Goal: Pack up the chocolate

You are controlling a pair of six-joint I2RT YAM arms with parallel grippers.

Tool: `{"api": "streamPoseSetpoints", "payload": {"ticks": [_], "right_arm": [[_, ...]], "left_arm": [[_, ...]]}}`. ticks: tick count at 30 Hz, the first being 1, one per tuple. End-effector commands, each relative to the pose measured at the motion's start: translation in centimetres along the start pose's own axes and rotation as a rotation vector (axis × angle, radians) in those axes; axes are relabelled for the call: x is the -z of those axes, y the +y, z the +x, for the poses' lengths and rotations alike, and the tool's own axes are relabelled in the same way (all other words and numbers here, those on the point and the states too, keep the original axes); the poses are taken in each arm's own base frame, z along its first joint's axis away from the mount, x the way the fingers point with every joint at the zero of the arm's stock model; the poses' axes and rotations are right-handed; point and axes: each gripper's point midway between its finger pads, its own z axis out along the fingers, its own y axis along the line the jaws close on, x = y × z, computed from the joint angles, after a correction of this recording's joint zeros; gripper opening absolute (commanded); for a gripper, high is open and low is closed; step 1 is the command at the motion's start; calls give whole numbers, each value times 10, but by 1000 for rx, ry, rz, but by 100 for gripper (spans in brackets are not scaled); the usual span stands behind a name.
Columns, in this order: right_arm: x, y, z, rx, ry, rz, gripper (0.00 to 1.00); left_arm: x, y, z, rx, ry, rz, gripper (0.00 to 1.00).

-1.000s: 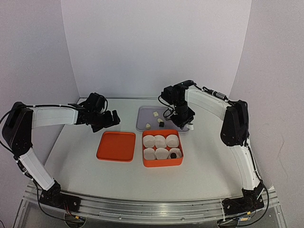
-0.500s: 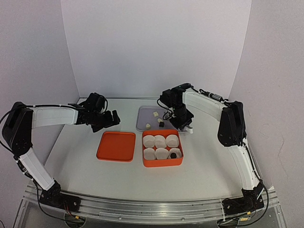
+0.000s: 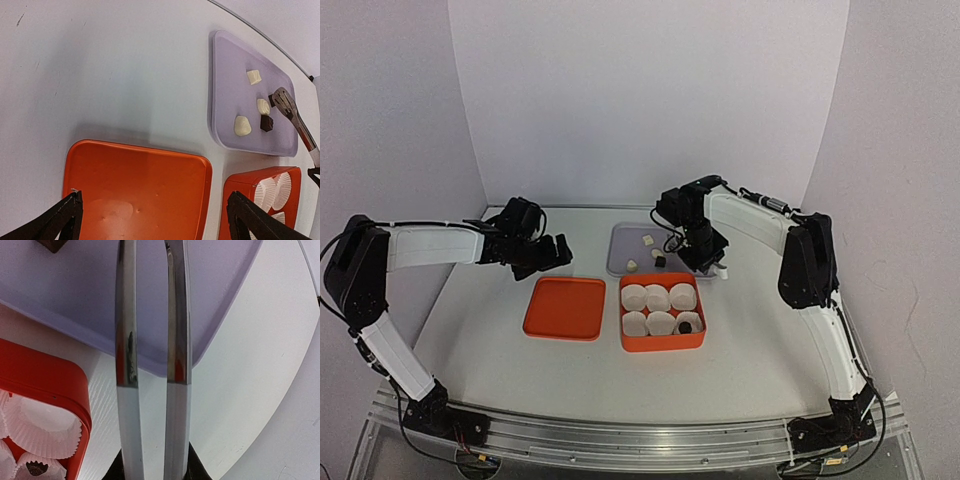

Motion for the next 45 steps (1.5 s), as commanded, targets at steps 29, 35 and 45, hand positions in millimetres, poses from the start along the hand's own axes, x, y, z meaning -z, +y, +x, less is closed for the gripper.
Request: {"api": "streamPoseSetpoints", "payload": {"ticks": [29,35,45], "right_arm": [[139,26,121,217,-132,-15,6],[154,55,171,268,-101,-163,5],[145,66,218,321,46,-216,4]], "left_arm": [[35,5,-8,24,-80,27,100],[40,7,-7,27,-81,24,100],[53,12,-8,41,-109,20,100]]}}
